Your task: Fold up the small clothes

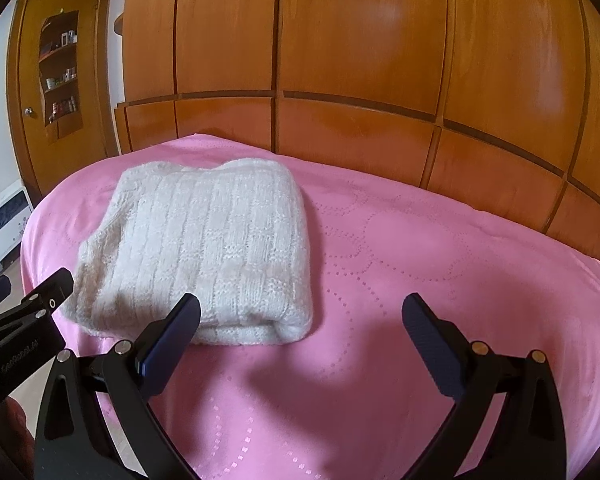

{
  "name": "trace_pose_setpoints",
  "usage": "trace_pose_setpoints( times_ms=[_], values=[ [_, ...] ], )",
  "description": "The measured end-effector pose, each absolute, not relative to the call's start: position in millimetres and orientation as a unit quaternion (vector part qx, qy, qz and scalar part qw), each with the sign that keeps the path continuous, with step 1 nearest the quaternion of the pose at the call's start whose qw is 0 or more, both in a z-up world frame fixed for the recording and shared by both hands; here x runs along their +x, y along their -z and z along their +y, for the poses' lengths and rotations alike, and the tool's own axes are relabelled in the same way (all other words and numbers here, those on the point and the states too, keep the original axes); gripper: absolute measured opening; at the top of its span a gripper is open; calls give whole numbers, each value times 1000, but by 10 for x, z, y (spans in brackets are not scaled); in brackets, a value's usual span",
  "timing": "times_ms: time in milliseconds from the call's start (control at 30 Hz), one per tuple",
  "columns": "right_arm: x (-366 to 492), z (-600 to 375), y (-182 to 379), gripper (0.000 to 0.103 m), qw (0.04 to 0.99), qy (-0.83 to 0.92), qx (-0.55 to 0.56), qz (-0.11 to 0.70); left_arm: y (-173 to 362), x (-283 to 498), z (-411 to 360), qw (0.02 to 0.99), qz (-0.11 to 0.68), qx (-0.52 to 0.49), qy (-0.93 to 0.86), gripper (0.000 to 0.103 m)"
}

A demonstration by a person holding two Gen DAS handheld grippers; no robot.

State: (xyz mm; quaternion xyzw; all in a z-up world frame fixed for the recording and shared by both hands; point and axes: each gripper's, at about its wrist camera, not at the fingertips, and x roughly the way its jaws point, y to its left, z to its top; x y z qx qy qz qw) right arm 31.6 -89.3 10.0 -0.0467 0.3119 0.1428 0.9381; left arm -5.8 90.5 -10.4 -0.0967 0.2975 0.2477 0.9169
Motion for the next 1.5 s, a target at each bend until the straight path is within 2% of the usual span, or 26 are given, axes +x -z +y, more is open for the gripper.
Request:
trace_pose_setpoints(
  times_ms=[1500],
  values=[
    [247,-899,-131,101,942,-145,-36,301,23,-111,796,920,289,-85,-251,99]
  ],
)
